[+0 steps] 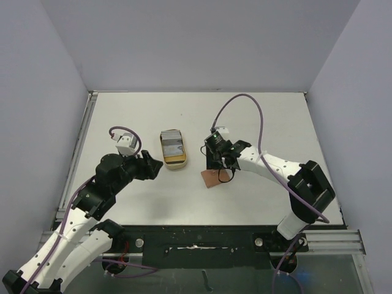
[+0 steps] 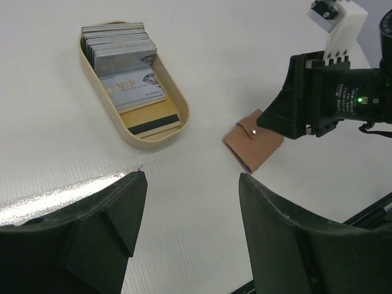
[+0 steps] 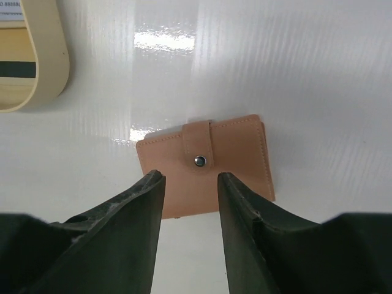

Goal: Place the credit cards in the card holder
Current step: Move the card holder to the center of the board, then open the card holder at the center of the board.

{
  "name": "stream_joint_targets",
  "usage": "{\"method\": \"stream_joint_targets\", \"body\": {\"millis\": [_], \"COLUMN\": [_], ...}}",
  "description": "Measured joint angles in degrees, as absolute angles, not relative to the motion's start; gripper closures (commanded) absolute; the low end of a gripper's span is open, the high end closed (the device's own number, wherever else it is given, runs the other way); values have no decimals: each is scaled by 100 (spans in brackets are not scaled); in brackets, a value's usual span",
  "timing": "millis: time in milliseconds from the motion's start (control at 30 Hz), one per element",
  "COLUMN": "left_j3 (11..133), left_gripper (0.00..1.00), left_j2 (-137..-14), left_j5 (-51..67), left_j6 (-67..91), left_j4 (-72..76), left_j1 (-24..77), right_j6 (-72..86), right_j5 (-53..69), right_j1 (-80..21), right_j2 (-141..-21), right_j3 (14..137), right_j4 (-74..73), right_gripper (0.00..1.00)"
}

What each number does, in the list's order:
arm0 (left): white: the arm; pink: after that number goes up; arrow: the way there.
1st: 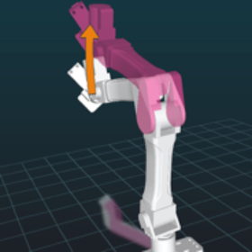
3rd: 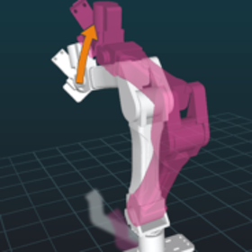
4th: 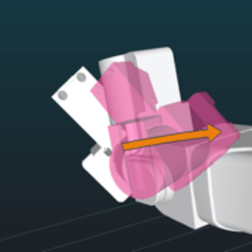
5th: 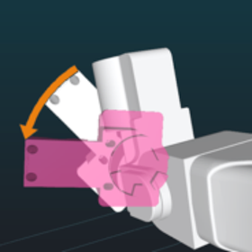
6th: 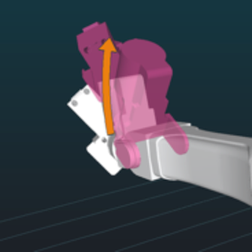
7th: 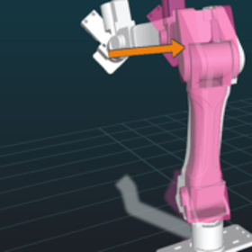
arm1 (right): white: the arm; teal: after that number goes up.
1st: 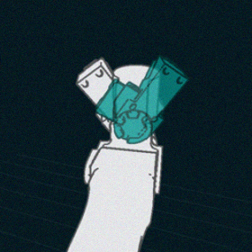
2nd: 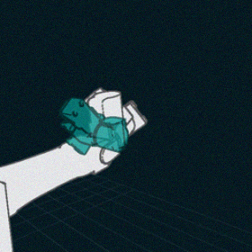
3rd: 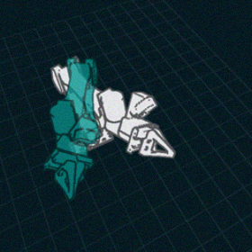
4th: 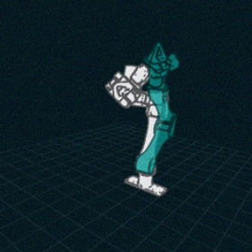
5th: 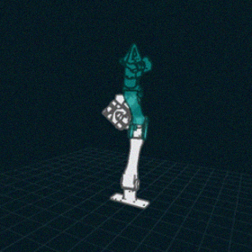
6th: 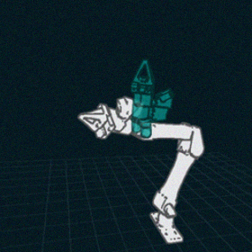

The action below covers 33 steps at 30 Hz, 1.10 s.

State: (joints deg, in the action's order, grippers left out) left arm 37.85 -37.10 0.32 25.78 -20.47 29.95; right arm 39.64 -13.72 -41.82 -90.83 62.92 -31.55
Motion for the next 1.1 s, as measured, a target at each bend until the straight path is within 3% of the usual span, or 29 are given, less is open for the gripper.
{"method": "stream_joint_targets", "body": {"millis": [400, 533, 633, 733, 1100], "left_j3": [3785, 3785, 3785, 3785, 3651], "left_gripper": [39, 39, 40, 41, 44], "left_j2": [-3570, -3581, -3621, -3699, -4206], "left_j5": [-89, -104, -108, -123, 375], "left_j6": [2528, 2526, 2526, 2530, 3009], "left_j4": [-2078, -2080, -2080, -2080, -1782], "left_j1": [2995, 2993, 2989, 2989, 2991], "right_j6": [3946, 3944, 3953, 3953, 3966], "right_j5": [-1450, -1457, -1457, -1457, -1391], "right_j1": [-4357, -4359, -4362, -4362, -4362], "right_j2": [-10051, -10082, -10082, -10068, -9275], "right_j3": [6477, 6464, 6407, 6366, 5942], "right_j4": [-3186, -3173, -3094, -3026, -2786], "right_gripper": [61, 73, 90, 100, 100]}}
